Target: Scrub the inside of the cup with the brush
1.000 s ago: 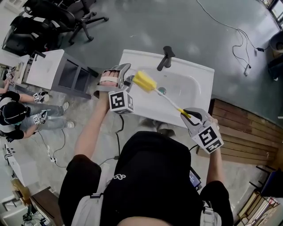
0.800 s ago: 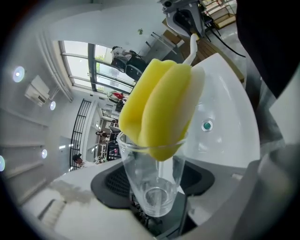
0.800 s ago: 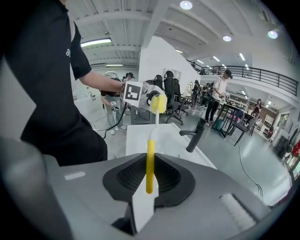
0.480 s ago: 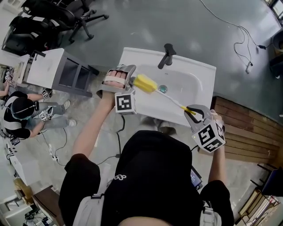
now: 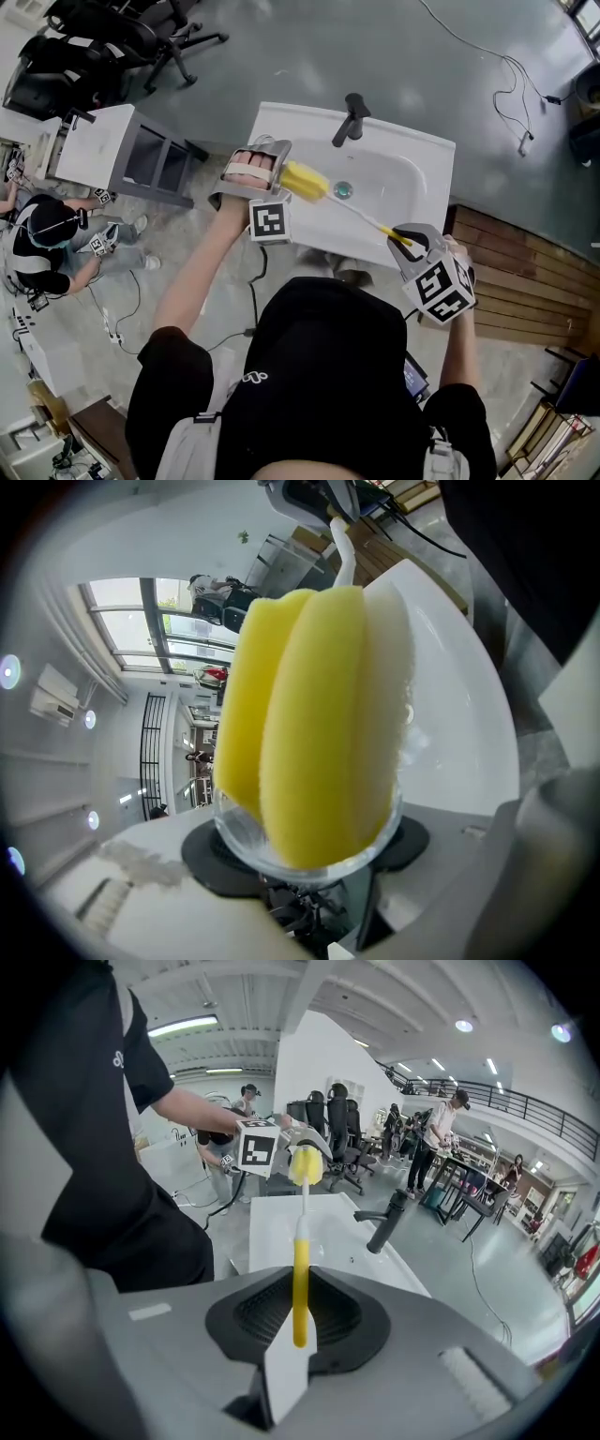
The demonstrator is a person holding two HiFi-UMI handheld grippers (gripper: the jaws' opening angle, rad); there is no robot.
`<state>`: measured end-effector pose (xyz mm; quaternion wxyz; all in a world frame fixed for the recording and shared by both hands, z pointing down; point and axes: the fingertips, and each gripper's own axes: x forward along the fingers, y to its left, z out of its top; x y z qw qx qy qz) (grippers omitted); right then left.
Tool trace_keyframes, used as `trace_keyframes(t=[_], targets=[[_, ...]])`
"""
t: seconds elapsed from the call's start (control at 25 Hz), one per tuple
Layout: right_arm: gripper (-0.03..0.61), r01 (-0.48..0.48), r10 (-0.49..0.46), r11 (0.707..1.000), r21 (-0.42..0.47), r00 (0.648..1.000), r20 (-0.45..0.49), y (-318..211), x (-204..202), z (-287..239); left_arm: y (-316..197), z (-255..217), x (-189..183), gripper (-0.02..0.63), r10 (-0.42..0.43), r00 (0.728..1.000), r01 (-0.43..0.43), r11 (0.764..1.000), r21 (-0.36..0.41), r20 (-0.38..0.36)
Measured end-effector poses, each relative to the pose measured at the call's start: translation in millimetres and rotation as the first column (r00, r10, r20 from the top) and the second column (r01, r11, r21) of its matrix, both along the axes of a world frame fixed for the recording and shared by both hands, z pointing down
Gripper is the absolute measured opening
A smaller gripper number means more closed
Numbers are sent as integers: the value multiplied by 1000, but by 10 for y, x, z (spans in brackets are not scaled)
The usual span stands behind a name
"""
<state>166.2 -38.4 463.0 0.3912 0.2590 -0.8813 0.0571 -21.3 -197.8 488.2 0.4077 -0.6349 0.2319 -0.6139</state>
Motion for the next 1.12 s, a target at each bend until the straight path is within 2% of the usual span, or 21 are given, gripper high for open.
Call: trace_keyframes(t=[0.16, 0.28, 0.44, 0.64, 0.92, 1.0, 1.12], targets=[[51, -46, 62, 991, -123, 990, 126, 87, -74, 82, -48, 4, -21, 285, 2, 999, -4, 998, 56, 38], [51, -73, 137, 965, -250, 958, 251, 161, -116, 163, -87, -40, -10, 285, 1, 998, -7, 994, 110, 55], [52, -95, 210, 935, -342, 924, 319, 200, -118, 252, -67, -17, 14, 285, 8, 998, -15, 993, 113, 64], [55, -134, 245, 928, -349, 924, 295, 136, -51, 296, -97, -68, 37, 285, 13, 996, -26, 987, 160, 85], [58, -181, 261, 930, -320, 939, 226, 28, -43, 324, -185, -155, 60, 285, -71, 995, 53, 971, 234, 71], [58, -187, 263, 932, -312, 939, 223, -10, -66, 318, -181, -102, 64, 285, -114, 992, 96, 967, 235, 63], [58, -191, 261, 936, -296, 940, 220, -70, -96, 290, -136, 6, 75, 285, -124, 987, 99, 970, 222, 104]])
